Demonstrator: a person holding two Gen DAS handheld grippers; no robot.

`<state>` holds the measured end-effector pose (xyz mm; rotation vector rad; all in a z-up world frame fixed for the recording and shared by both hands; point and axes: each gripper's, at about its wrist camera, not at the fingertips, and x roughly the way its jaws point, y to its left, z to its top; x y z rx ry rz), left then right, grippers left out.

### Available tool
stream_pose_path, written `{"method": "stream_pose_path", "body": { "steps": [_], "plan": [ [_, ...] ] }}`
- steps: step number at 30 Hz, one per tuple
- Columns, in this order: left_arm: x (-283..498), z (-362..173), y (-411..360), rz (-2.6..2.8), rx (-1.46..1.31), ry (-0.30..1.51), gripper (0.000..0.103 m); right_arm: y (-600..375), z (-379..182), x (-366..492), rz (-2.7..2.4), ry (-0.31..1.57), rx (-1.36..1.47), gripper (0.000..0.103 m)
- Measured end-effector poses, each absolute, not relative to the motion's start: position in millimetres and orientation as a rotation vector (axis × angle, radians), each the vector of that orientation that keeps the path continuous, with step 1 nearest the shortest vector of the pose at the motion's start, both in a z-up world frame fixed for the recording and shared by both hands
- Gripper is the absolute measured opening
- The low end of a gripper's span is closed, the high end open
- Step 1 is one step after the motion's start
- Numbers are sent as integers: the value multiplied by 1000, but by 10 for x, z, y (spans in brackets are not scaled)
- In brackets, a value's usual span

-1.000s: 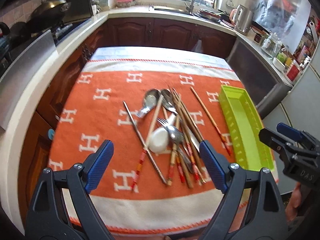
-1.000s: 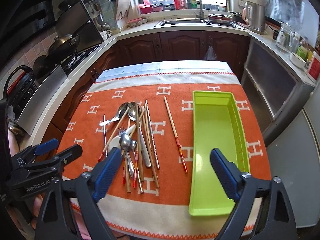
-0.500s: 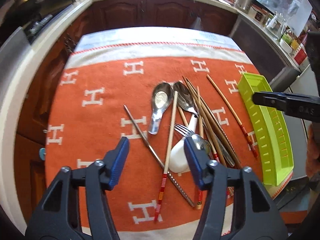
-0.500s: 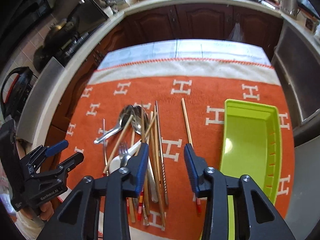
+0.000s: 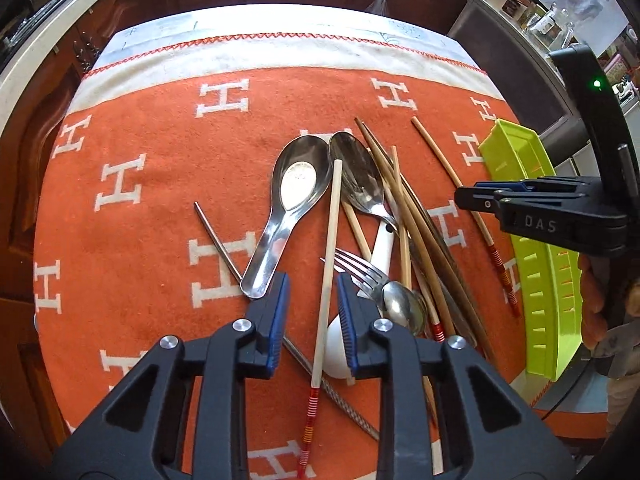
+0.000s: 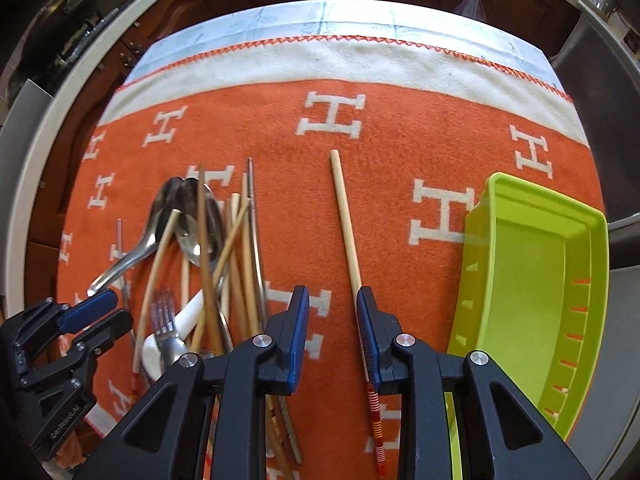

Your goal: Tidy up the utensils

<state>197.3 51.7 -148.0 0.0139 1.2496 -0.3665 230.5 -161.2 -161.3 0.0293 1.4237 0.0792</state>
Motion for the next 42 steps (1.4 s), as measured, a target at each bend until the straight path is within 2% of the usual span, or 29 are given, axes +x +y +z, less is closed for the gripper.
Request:
{"method": "stream_pose_path", "body": {
  "steps": [4, 8, 10, 11, 12, 21, 26, 27, 29, 31, 37, 42],
  "plan": [
    [1969, -1493, 527, -372, 17, 1259, 21, -1486, -1727, 2351, 46, 1451, -63, 25],
    [1936, -1513, 539, -377, 31, 1259, 21, -1510, -1830, 2428, 44, 1472, -35, 25],
    [1919, -1543, 559, -372, 30, 1266, 21, -1481, -1843, 2428, 56, 1469, -47, 20],
    [1909, -1566, 570, -371, 28, 1273, 21, -1476, -1846, 2413, 66, 1470, -47, 11],
    [1897, -1582, 581, -369, 27, 1276, 21, -1468, -1851, 2391, 77, 1474, -44, 6],
    [1770, -1649, 551, -363, 86, 1251, 21, -1555, -1829, 2092, 127, 1435, 121, 6],
    [1729, -1695, 470, -358, 134, 1223, 21, -1707, -1564, 1831, 160, 1358, 242, 6],
    [1711, -1721, 452, -348, 145, 1217, 19, -1735, -1518, 1778, 172, 1343, 271, 6],
    [1661, -1723, 401, -326, 184, 1180, 5, -1790, -1382, 1592, 193, 1309, 331, 6],
    [1618, -1717, 382, -302, 187, 1168, 3, -1887, -1280, 1440, 205, 1286, 379, 6],
    [1481, -1451, 491, -253, 109, 1156, 3, -2342, -921, 965, 218, 1209, 500, 6],
    [1205, -1019, 440, -302, 73, 1153, 3, -2670, -638, 661, 206, 1135, 535, 6]
  ]
}}
